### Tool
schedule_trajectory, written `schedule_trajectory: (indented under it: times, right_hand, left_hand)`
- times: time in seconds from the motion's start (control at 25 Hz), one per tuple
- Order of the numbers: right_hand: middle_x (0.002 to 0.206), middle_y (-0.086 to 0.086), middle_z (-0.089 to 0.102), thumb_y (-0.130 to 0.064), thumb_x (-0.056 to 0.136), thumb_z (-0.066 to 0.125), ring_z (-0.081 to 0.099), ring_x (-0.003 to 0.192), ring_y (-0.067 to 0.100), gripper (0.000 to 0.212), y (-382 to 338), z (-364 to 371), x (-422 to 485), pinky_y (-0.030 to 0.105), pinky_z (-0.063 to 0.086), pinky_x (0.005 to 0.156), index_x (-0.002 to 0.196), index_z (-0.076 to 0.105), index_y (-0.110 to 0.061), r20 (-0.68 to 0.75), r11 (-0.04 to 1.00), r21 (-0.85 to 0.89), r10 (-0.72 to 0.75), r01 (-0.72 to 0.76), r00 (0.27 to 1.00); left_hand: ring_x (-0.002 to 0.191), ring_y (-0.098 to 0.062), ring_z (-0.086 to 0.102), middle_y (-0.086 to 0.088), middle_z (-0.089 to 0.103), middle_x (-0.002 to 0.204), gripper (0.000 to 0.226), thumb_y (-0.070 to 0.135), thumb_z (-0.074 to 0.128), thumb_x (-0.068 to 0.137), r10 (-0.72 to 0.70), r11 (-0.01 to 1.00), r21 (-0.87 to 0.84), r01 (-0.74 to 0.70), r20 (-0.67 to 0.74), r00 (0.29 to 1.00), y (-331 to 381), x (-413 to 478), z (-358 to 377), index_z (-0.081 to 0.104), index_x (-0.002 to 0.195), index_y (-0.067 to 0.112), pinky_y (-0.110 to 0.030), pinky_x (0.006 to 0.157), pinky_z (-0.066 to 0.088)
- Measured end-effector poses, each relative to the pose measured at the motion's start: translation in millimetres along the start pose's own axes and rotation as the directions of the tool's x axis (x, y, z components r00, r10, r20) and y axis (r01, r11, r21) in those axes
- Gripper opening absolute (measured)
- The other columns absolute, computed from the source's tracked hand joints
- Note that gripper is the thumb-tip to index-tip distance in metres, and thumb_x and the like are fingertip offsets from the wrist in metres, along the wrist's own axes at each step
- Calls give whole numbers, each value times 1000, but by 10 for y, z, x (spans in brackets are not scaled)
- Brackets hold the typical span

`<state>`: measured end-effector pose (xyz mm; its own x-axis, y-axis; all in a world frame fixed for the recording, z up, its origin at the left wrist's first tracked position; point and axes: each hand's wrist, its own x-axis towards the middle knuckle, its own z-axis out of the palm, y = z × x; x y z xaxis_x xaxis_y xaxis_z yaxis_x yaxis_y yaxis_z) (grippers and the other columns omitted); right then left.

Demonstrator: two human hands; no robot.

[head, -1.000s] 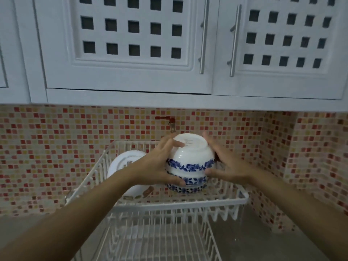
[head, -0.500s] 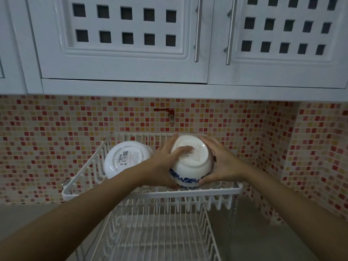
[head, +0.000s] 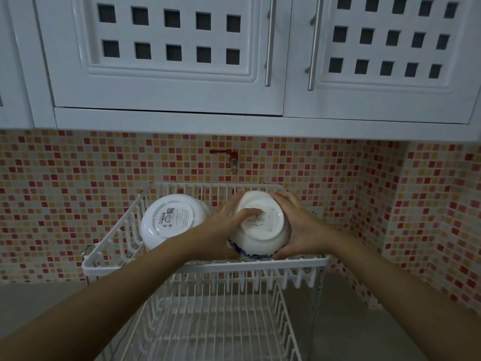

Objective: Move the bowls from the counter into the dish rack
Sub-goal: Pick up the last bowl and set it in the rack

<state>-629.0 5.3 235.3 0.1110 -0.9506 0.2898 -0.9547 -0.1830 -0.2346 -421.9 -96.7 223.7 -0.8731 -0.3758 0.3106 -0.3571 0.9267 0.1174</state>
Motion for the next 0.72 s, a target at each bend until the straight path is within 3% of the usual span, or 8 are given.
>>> schedule_trajectory:
  times: [0.2,0.4,0.56,0.64,0.72]
  right_hand:
    - [157,-13,-12,-47,59,84,-8,132,-6,133,26,21,12,31,13,116,149,-11,-23,20,1000,-4,1,-1,1000]
    - [157,-14,-14,-46,60,84,-10,139,-1,134,50,39,18,33,8,119,149,-13,-26,28,999,50,-5,3,1000]
    - [154,-10,-29,-49,63,81,-20,142,7,137,17,-109,-49,34,1,119,146,-25,-23,135,996,47,68,-75,988]
    - [155,-8,-23,-45,72,75,-14,144,9,125,-68,-264,-119,35,3,120,148,-21,-19,121,983,108,133,-146,984]
    - [158,-6,-15,-38,88,60,-7,146,11,97,-220,-355,-198,35,7,121,150,-12,-19,34,971,174,160,-164,986]
  left_hand:
    - [145,-15,-19,12,-37,148,121,47,73,73,-53,997,-63,55,32,998,70,-8,-1,-23,145,26,-38,122,8]
    - [146,-20,-17,6,-37,152,122,45,73,74,-116,989,-82,121,69,991,124,-11,-33,-25,145,26,-41,122,10]
    - [144,-24,-22,2,-33,153,116,46,68,78,-207,970,-107,218,105,973,272,-38,-194,-23,146,25,-48,121,4]
    - [145,-23,-19,1,-27,156,101,46,59,85,-224,966,-117,231,63,972,303,-93,-305,-18,148,23,-46,121,2]
    - [147,-20,-10,0,-13,160,82,46,45,93,-222,970,-96,221,2,975,327,-197,-409,-8,150,19,-39,119,5]
